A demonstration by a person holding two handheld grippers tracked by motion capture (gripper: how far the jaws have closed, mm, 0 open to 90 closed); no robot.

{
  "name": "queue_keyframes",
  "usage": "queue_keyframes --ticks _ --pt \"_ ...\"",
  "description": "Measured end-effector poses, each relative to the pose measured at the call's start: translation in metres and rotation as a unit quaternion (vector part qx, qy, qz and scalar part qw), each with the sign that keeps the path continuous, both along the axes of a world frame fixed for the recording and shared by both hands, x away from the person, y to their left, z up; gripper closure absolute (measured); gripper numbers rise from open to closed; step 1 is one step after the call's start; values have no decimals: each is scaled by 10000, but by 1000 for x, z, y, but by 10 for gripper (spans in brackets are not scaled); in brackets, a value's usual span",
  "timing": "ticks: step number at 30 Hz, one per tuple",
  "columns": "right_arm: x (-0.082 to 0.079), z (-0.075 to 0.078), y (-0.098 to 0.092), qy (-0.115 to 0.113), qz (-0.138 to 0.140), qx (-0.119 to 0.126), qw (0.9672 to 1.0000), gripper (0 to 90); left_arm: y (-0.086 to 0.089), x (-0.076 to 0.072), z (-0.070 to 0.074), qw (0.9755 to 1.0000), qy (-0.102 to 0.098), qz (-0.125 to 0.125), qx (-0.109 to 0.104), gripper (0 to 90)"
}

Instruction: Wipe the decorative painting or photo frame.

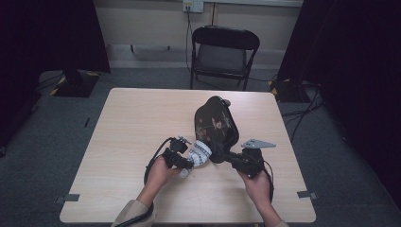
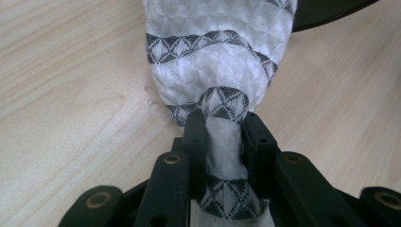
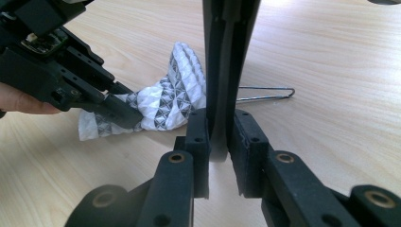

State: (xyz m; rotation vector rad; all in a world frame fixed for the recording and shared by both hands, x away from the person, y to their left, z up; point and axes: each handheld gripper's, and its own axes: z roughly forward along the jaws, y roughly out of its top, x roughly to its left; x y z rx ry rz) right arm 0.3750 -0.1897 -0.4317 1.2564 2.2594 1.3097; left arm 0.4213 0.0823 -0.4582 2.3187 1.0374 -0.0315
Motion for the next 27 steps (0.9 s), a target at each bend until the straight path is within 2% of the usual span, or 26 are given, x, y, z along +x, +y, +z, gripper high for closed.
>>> queue_keyframes --ticks 6,7,14,22,25,27 --pt "0 0 1 0 0 -13 10000 786 5 -3 38 9990 -360 -45 -261 746" --pt "0 0 1 -1 2 -10 10000 786 4 -4 45 9985 -425 -39 -350 746" --pt "0 0 1 3 9 -6 10000 786 2 -2 93 9942 -863 -97 -627 746" --pt "1 0 1 9 11 -4 10000 786 -21 -3 139 9885 -1215 -379 -817 746" --pt "1 0 1 19 12 -3 10000 786 -30 -3 149 9861 -1327 -471 -884 746" --pt "1 0 1 15 16 -5 10000 786 -34 -3 152 9855 -1356 -524 -878 746"
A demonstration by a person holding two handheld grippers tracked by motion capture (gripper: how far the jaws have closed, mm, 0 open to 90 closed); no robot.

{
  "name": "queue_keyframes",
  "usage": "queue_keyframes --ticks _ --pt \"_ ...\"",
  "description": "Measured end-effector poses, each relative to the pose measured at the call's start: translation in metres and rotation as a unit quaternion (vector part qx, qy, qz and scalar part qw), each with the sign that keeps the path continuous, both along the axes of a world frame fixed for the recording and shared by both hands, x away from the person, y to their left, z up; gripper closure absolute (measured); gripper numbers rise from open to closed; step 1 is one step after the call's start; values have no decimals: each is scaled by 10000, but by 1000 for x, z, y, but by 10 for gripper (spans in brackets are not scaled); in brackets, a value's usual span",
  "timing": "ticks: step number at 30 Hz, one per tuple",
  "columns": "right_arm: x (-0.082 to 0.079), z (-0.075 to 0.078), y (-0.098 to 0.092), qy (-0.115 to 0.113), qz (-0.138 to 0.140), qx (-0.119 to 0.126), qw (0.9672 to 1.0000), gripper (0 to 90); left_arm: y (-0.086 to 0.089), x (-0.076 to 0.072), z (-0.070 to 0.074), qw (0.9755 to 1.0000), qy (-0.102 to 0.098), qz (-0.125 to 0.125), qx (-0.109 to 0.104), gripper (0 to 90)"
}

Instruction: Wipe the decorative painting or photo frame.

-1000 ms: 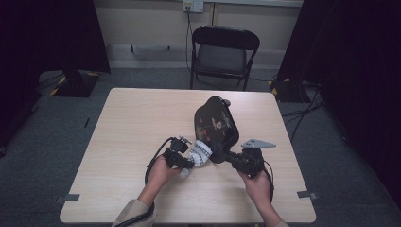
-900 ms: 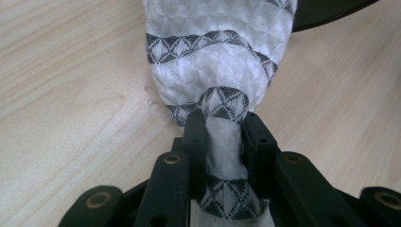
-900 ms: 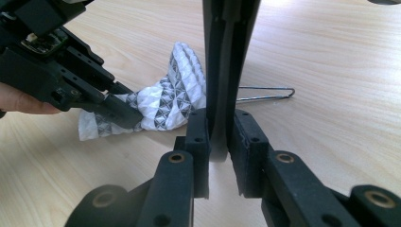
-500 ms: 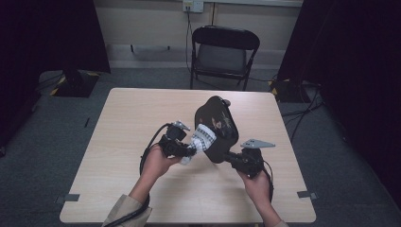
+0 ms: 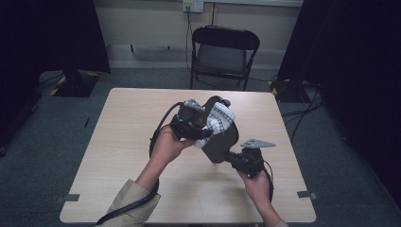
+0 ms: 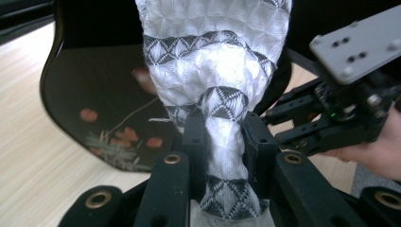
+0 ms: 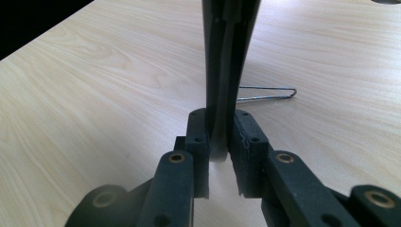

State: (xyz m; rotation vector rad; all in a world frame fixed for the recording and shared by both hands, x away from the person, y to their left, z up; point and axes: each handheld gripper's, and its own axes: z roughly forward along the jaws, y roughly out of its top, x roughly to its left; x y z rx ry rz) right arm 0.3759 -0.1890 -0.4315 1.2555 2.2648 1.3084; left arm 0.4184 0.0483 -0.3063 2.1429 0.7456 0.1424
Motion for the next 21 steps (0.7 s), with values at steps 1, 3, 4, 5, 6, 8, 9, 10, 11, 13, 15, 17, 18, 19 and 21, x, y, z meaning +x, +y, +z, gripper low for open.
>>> queue_keyframes --ticks 1,3,4,5,6,8,9,10,11,13,15,17,18,19,21 --pt "0 0 0 6 -2 -1 10000 787 -2 0 0 10000 12 1 -9 746" --pt "0 0 0 8 -1 -2 10000 786 -5 1 -2 10000 31 -26 20 747" --pt "0 0 0 8 0 -3 10000 786 -5 2 -4 10000 62 -33 49 746" --pt "0 0 0 13 -3 0 10000 786 -6 2 -6 10000 72 -28 43 746" --pt "0 0 0 16 -4 -2 10000 786 -6 2 -8 9999 91 -35 38 746" --pt "0 0 1 18 1 -2 10000 786 -5 2 -12 9999 116 -54 72 747" --pt "0 0 0 18 3 -2 10000 786 -5 2 -13 9999 135 -62 72 746" --pt "0 0 0 15 2 -1 10000 787 -6 2 -15 9999 135 -58 88 747" --pt "0 0 0 16 1 -1 10000 786 -6 2 -17 9998 141 -51 107 747" --pt "0 0 0 19 1 -4 10000 786 -5 2 -22 9997 168 -55 153 746" --pt "0 0 0 17 6 -9 10000 786 -4 2 -27 9996 211 -35 165 747" --pt "0 1 1 15 9 -12 10000 787 -3 2 -32 9995 246 -25 198 746" --pt "0 1 1 15 10 -13 10000 786 -2 2 -35 9993 274 -23 250 747" --pt "0 1 1 17 9 -17 10000 787 -2 2 -37 9992 284 -27 291 747" --pt "0 1 1 16 10 -21 10000 787 -1 2 -42 9989 326 -9 332 746"
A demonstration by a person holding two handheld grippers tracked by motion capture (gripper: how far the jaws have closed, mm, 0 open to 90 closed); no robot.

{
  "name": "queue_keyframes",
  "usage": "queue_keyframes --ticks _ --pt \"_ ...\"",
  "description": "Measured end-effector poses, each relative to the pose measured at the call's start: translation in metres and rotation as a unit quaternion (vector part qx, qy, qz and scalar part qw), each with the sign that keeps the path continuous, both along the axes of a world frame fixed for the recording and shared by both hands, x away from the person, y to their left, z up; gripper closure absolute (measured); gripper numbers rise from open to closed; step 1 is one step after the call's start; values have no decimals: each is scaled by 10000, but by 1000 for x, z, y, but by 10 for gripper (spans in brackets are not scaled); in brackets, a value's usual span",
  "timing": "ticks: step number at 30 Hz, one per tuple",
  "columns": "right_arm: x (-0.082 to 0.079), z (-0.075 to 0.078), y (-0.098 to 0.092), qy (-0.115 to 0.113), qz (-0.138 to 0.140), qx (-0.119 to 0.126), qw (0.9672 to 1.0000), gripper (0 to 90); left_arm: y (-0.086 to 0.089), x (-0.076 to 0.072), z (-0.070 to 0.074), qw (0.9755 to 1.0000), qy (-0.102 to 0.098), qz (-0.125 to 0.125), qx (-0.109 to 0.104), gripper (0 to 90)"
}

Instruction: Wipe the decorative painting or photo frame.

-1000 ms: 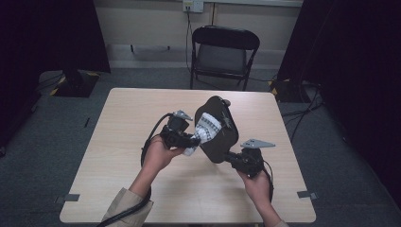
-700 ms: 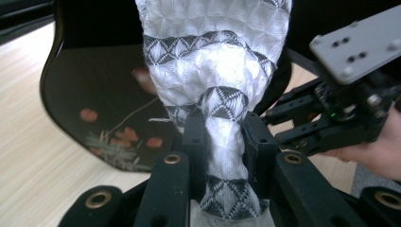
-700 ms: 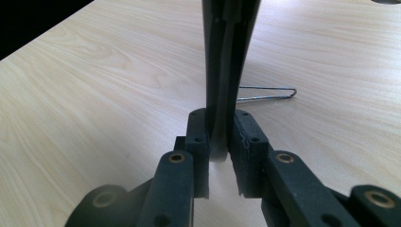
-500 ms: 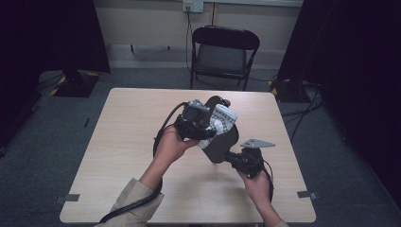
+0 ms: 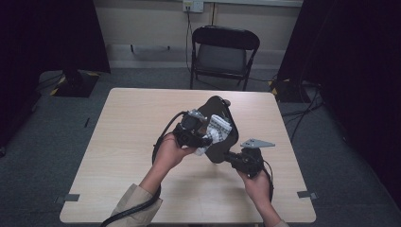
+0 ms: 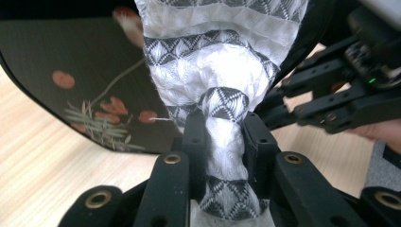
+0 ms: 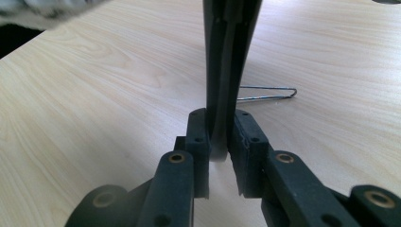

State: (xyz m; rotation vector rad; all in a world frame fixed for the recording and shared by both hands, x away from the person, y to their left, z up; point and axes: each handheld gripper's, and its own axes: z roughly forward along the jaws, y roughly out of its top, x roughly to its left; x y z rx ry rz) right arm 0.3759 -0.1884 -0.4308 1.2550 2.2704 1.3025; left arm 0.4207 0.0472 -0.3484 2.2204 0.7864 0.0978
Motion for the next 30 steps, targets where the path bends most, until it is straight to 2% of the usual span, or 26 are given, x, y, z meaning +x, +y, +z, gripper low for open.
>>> queue_keyframes --ticks 17,22,30 --pt "0 0 0 -10 16 -12 10000 787 5 -1 -49 9993 316 133 123 747" --pt "0 0 0 -13 34 -27 10000 787 7 -1 -68 9986 455 222 126 747" --pt "0 0 0 -12 36 -25 10000 787 12 0 -89 9971 668 328 181 747"
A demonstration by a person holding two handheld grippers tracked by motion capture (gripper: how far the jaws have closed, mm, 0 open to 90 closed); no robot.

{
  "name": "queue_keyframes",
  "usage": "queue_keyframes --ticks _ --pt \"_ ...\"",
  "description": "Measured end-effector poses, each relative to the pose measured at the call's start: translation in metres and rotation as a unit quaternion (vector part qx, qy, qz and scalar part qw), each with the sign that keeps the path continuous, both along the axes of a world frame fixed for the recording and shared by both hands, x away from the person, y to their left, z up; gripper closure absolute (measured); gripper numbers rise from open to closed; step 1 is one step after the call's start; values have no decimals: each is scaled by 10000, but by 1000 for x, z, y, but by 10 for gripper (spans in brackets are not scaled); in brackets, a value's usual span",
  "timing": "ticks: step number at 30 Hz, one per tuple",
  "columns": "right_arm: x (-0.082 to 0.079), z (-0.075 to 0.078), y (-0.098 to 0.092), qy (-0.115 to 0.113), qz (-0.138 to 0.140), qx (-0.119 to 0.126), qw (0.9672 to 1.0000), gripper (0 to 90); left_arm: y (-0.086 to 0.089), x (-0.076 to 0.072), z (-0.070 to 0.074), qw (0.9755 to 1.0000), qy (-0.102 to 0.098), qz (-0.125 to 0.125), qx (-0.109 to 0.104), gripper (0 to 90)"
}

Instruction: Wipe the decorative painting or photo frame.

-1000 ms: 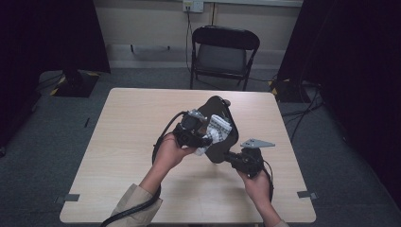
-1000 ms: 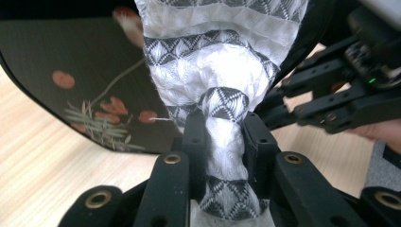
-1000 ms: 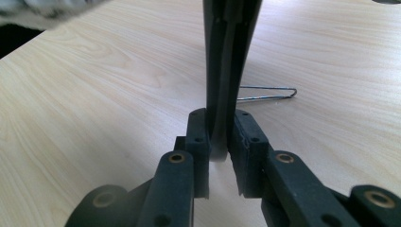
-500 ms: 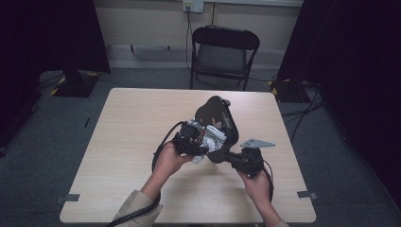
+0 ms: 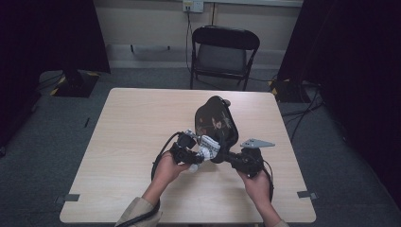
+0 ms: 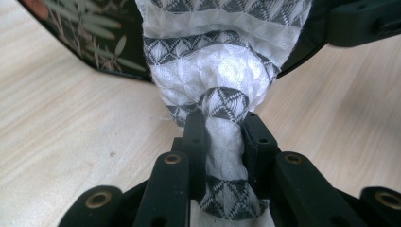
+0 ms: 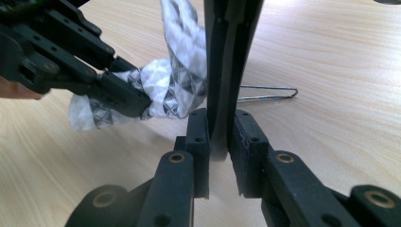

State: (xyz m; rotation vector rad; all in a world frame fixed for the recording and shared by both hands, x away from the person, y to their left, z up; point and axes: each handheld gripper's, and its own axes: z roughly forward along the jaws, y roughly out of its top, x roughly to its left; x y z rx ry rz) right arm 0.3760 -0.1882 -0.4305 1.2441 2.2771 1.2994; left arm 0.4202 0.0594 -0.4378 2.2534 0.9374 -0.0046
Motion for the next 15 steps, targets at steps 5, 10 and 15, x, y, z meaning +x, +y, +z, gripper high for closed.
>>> queue_keyframes --ticks 5,10,15 --pt "0 0 0 -6 7 -2 10000 787 2 0 -12 9999 107 57 91 747" --pt "0 0 0 -10 3 -14 10000 786 5 -1 -22 9996 185 98 195 747" --pt "0 0 0 -11 9 -9 10000 787 8 -3 -31 9993 270 90 237 747"
